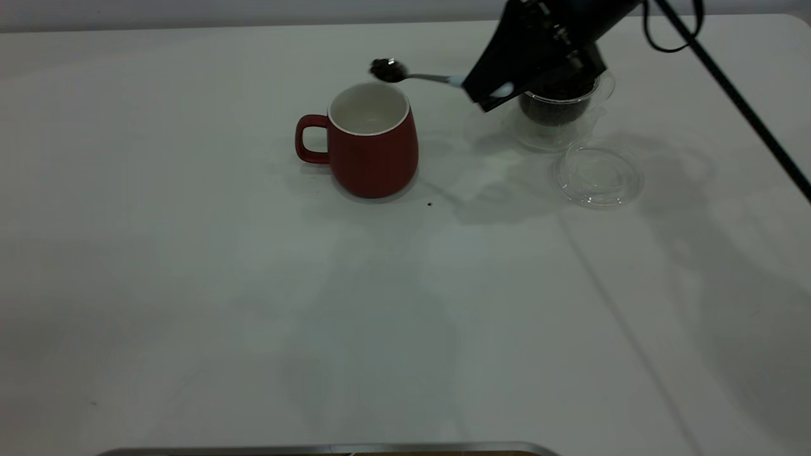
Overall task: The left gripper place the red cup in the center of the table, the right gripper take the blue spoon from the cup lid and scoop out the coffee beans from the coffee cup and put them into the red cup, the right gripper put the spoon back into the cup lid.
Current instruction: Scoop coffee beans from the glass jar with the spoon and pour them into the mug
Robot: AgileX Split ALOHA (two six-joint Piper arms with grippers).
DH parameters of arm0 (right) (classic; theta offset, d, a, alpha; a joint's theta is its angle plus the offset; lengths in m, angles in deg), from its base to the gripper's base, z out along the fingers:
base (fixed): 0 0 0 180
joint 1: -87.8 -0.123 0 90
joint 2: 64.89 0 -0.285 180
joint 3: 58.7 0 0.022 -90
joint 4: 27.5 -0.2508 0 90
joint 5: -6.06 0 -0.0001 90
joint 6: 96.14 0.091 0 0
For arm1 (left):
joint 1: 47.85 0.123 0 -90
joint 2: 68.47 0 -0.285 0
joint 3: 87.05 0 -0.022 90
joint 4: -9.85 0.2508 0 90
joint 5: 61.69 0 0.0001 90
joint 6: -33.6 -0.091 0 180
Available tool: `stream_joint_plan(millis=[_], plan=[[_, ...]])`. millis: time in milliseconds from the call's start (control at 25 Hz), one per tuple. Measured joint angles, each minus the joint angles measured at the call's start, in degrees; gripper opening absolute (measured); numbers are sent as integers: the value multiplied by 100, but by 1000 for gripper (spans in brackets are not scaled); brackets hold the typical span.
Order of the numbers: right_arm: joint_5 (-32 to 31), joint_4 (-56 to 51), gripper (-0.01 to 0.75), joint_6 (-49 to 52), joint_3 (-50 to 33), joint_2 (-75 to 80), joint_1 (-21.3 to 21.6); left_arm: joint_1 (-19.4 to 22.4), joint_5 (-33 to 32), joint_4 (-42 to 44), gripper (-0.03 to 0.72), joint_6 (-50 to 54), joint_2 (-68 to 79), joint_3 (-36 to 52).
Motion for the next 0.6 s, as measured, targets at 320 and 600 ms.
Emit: stream_joint_plan(millis=[320, 600], plan=[[65, 5, 115, -32, 0, 0, -199, 0, 0, 0, 516, 0, 0, 0], [517, 143, 115, -32, 0, 0, -308, 0, 0, 0, 516, 0, 0, 0]])
